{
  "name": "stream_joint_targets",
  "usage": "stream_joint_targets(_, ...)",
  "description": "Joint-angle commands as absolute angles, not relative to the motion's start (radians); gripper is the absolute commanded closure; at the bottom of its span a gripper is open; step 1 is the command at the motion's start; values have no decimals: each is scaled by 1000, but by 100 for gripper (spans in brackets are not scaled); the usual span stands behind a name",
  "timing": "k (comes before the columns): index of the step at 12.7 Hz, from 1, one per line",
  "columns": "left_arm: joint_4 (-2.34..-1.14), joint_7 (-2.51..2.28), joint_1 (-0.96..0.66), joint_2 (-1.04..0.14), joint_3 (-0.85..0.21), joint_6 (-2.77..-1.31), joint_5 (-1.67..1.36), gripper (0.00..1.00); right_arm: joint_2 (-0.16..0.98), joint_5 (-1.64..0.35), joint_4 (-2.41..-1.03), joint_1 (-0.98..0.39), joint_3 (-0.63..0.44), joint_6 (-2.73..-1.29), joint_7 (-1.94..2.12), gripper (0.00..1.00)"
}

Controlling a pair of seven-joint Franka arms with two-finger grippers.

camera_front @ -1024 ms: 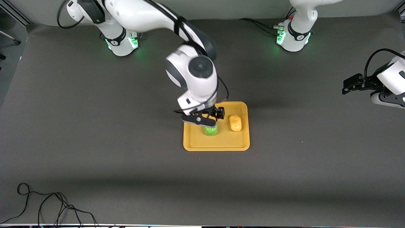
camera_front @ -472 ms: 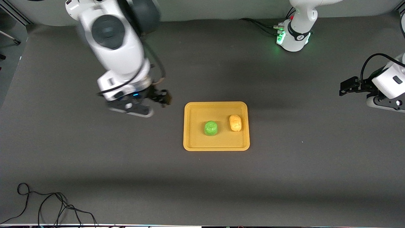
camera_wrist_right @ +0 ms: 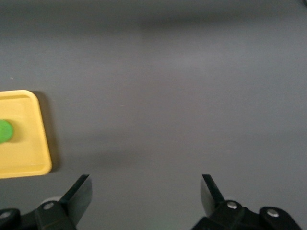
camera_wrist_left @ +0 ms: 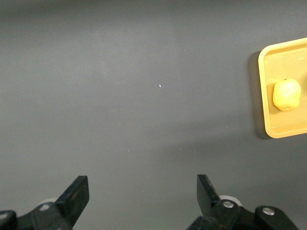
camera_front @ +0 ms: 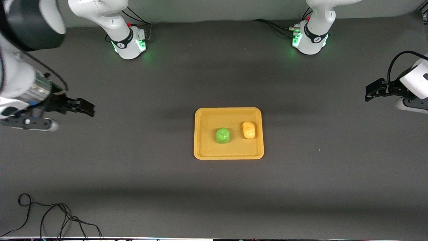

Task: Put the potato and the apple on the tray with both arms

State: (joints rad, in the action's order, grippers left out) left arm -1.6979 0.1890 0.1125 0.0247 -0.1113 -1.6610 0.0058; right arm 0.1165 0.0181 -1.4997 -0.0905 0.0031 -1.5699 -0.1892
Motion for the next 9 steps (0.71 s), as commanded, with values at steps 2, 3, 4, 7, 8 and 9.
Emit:
stream_joint_targets(2,-1709,195,114,52,-115,-1669,20,0,23,3,-1631,53,54,-1635,-29,0)
stream_joint_targets(3,-1712,193,114,49,-115,-1681,20,0,20,3,-1641,72,54,-1640,-14,0)
stream_joint_targets(4,-1712,193,114,49,-115,-1683,20,0,15,3,-1649,78,49,-1641,-9,0)
stream_joint_targets(7,-1712,195,114,49,-114,-1686,20,0,15,5,-1638,80,40,-1629,12,0)
stream_joint_targets(8,-1712,195,114,49,-115,-1692,20,0,17,6,-1631,78,41,-1628,12,0)
stream_joint_targets(9,-1710,193,115,51,-115,-1695,20,0,20,14,-1625,72,41,-1628,11,0)
